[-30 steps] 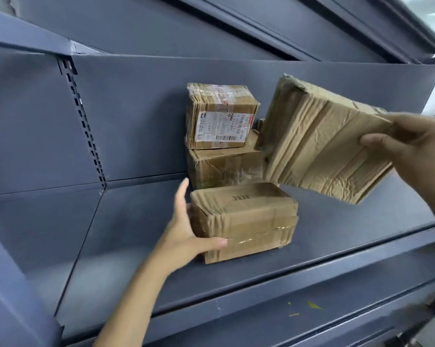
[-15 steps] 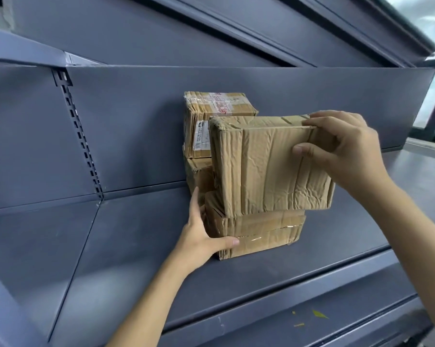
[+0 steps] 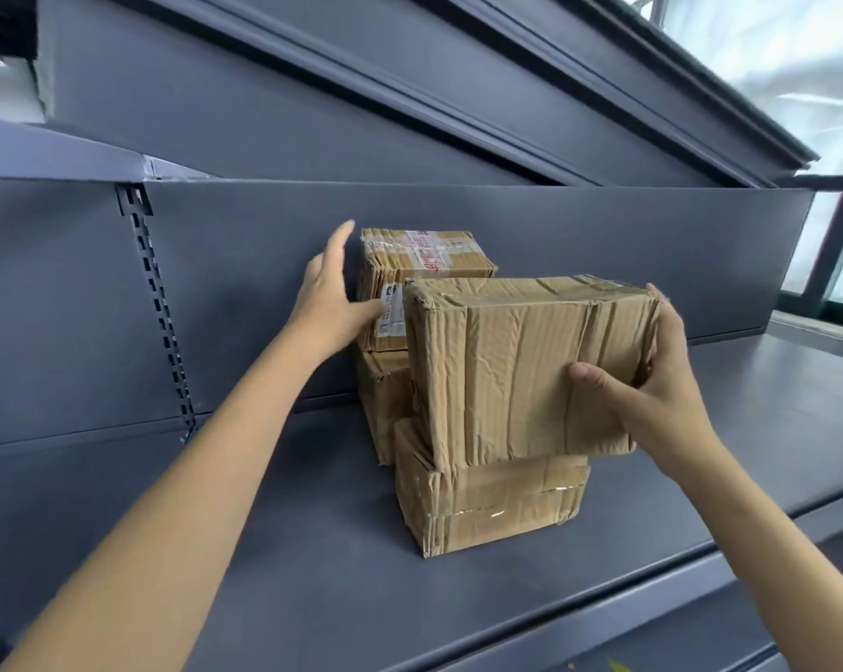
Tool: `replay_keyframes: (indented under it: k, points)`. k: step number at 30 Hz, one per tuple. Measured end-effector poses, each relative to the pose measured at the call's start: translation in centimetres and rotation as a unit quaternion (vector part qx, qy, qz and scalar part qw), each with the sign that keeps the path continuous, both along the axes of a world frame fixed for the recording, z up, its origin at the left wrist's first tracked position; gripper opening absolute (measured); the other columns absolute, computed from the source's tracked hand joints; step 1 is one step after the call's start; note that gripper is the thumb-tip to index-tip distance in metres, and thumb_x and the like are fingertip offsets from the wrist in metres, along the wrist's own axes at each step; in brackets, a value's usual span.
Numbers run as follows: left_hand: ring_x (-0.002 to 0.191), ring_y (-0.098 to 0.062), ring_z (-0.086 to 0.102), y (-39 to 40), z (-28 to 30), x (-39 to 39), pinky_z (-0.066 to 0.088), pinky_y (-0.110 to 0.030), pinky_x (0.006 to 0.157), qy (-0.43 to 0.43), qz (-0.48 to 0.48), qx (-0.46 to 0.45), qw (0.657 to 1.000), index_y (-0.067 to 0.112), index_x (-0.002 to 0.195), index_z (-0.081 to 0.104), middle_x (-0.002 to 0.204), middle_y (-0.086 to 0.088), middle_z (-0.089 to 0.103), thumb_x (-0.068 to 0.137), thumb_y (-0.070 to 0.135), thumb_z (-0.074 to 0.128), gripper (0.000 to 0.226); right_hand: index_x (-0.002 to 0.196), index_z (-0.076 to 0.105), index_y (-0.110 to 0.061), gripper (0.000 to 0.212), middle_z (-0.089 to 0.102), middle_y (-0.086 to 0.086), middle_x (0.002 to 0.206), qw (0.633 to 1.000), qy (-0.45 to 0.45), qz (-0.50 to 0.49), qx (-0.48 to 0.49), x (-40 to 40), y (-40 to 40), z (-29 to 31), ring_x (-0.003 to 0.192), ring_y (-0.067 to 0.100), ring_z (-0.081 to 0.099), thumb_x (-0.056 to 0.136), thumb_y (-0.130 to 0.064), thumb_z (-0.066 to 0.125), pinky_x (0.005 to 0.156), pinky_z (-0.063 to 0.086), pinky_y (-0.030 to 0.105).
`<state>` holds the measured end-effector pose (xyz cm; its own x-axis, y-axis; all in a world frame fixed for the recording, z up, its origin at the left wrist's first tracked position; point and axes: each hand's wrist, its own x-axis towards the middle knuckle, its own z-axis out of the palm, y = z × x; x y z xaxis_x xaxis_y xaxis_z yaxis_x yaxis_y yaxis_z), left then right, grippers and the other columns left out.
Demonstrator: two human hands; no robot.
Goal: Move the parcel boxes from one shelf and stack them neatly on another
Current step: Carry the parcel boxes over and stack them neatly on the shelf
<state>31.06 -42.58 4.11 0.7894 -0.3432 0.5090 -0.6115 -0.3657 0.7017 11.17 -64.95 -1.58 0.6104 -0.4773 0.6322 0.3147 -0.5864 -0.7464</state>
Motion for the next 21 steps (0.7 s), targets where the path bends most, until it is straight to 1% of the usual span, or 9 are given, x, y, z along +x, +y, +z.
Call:
replay_keyframes:
  k: [3,6,9,13,15,16,18,20,21]
  points:
    - [0.14,-0.031,0.022,-2.1,2.1,3.3,0.026,-0.044,0.112,-0.01,-0.036,0.124,0.992,0.042,0.146,0.015,0.154,-0.012,0.016,0.077,0.02,0.073,0.093,0.137,0.029,-0.037,0.11,0.043,-0.009,0.141,1.0,0.003,-0.001,0.0,0.1,-0.2,-0.4,0.129,0.008,0.041,0.044,-0.072,0.076,0.11,0.035,0.042]
    - [0.128,-0.028,0.038,-3.2,2.3,4.7,0.033,-0.029,0.096,-0.043,-0.033,0.137,0.989,0.031,0.138,0.04,0.139,-0.01,0.037,0.075,0.02,0.073,0.072,0.14,0.028,-0.034,0.109,0.046,-0.009,0.138,1.0,0.013,-0.001,0.008,0.0,-0.1,-0.4,0.127,0.01,0.044,0.047,-0.064,0.077,0.108,0.037,0.043]
    - [0.112,-0.026,0.048,-3.1,2.6,5.1,0.037,-0.026,0.085,-0.054,-0.006,0.067,0.996,0.029,0.121,0.053,0.125,-0.012,0.046,0.07,0.022,0.076,0.056,0.141,0.029,-0.031,0.101,0.048,-0.009,0.137,1.0,0.004,-0.004,0.011,-0.1,0.0,-0.2,0.126,0.01,0.045,0.053,-0.054,0.074,0.107,0.038,0.045]
    - [0.102,-0.017,0.057,-2.0,6.0,4.5,0.047,-0.025,0.082,0.0,-0.014,-0.138,0.99,0.032,0.099,0.056,0.115,-0.002,0.055,0.061,0.026,0.083,0.047,0.138,0.035,-0.026,0.095,0.053,-0.005,0.132,1.0,-0.015,-0.009,0.015,0.0,0.7,-0.1,0.124,0.015,0.05,0.057,-0.051,0.078,0.105,0.041,0.047]
    - [0.09,-0.011,0.062,-1.5,8.9,2.8,0.049,-0.024,0.073,0.008,-0.044,-0.233,0.971,0.029,0.091,0.055,0.096,0.007,0.061,0.065,0.018,0.081,0.039,0.137,0.038,-0.023,0.09,0.055,-0.004,0.131,1.0,-0.02,-0.014,0.013,0.3,1.3,-0.2,0.122,0.015,0.051,0.06,-0.045,0.081,0.104,0.042,0.044]
    - [0.081,-0.006,0.064,-1.2,10.3,1.6,0.05,-0.023,0.068,0.01,-0.067,-0.264,0.962,0.028,0.087,0.054,0.088,0.01,0.062,0.067,0.014,0.079,0.035,0.137,0.039,-0.022,0.088,0.055,-0.005,0.13,1.0,-0.02,-0.018,0.011,0.5,1.4,-0.4,0.121,0.014,0.051,0.063,-0.04,0.082,0.103,0.043,0.04]
    - [0.069,-0.003,0.065,-0.6,12.6,-1.4,0.051,-0.024,0.059,0.009,-0.128,-0.281,0.951,0.027,0.083,0.053,0.079,0.012,0.064,0.072,0.011,0.075,0.03,0.138,0.038,-0.021,0.084,0.055,-0.007,0.129,0.999,-0.017,-0.026,0.009,1.0,1.6,-0.5,0.119,0.011,0.051,0.068,-0.03,0.084,0.098,0.043,0.023]
    - [0.073,-0.008,0.068,-0.4,13.7,-4.0,0.053,-0.027,0.057,0.003,-0.191,-0.275,0.942,0.027,0.081,0.052,0.08,0.009,0.067,0.075,0.013,0.074,0.027,0.139,0.036,-0.022,0.087,0.053,-0.009,0.131,1.0,-0.011,-0.027,0.006,1.4,1.7,-0.3,0.118,0.008,0.05,0.067,-0.031,0.084,0.09,0.039,0.009]
    - [0.076,-0.01,0.068,-0.5,13.8,-5.0,0.053,-0.027,0.056,0.0,-0.211,-0.262,0.942,0.027,0.081,0.052,0.083,0.008,0.067,0.075,0.014,0.074,0.026,0.14,0.035,-0.023,0.089,0.052,-0.01,0.131,1.0,-0.009,-0.023,0.007,1.5,1.7,-0.2,0.118,0.007,0.049,0.065,-0.035,0.082,0.089,0.038,0.007]
